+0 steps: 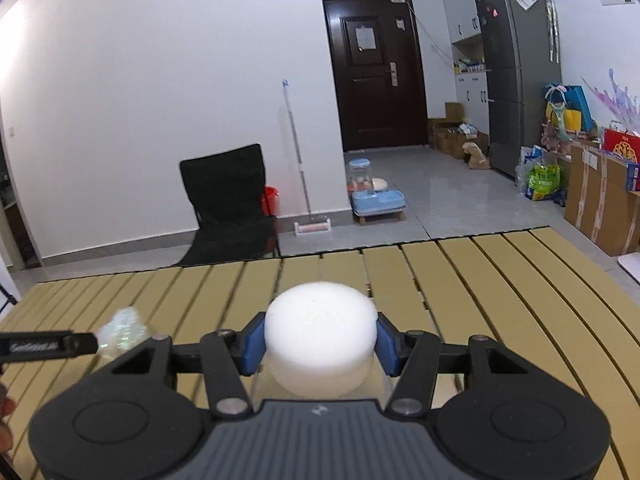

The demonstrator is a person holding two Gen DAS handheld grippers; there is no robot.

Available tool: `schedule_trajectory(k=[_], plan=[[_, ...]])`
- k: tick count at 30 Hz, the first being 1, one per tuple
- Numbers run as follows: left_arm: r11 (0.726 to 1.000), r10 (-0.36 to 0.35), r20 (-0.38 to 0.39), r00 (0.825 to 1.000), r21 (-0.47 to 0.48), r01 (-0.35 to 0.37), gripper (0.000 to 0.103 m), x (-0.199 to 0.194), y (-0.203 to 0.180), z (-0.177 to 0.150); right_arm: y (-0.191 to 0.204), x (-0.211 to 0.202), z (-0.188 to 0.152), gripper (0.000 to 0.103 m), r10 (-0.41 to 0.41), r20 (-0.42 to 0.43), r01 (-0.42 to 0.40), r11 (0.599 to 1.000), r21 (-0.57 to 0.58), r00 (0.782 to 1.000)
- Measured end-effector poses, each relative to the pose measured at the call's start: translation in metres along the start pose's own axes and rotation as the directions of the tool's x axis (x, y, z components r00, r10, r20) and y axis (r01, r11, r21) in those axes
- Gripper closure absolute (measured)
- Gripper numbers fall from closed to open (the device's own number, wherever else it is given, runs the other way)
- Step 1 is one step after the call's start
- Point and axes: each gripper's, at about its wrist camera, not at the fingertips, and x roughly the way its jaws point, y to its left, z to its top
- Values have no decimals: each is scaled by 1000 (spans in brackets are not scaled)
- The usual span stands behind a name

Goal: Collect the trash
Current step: 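Grasp the clear plastic bag with the left gripper, then carry the plastic bag and white puck down over the black bin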

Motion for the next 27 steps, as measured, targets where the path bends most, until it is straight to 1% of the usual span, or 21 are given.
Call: schedule_trajectory(k=[4,6,7,8,9,10,12,14,18,23,27], plan=[[999,47,-37,998,-3,-47,1,44,-14,12,-18,30,6,49,-25,-35,26,999,20,999],[998,64,-54,996,3,-64,9,59,-17,14,-26,41,7,49,-35,-39,36,999,33,999],[997,73,-68,995,6,-72,26,67,-18,15,-29,46,7,49,-35,-41,37,999,40,999],[998,60,-81,995,3,-60,53,72,-17,15,-33,49,6,49,-33,-44,35,998,46,999],[1000,26,-100,995,-8,-27,59,76,-15,14,-35,52,5,49,-28,-49,31,998,49,998],[1000,14,-102,995,-14,-15,59,77,-13,13,-37,54,3,49,-26,-54,29,998,49,998],[1000,19,-81,997,-15,-21,61,73,-10,11,-38,57,-2,49,-22,-63,25,999,47,998],[1000,14,-82,997,-22,-16,61,67,-9,10,-38,57,-6,49,-13,-68,16,999,51,998],[1000,30,-70,997,0,-30,61,49,-6,5,-31,49,-14,49,10,-79,-5,998,63,997],[1000,18,-57,998,6,-18,61,19,-4,2,-15,29,-23,49,28,-94,-22,998,61,995],[1000,3,-45,999,14,-2,62,-12,-1,-8,-2,3,-29,49,45,-95,-40,998,49,994]])
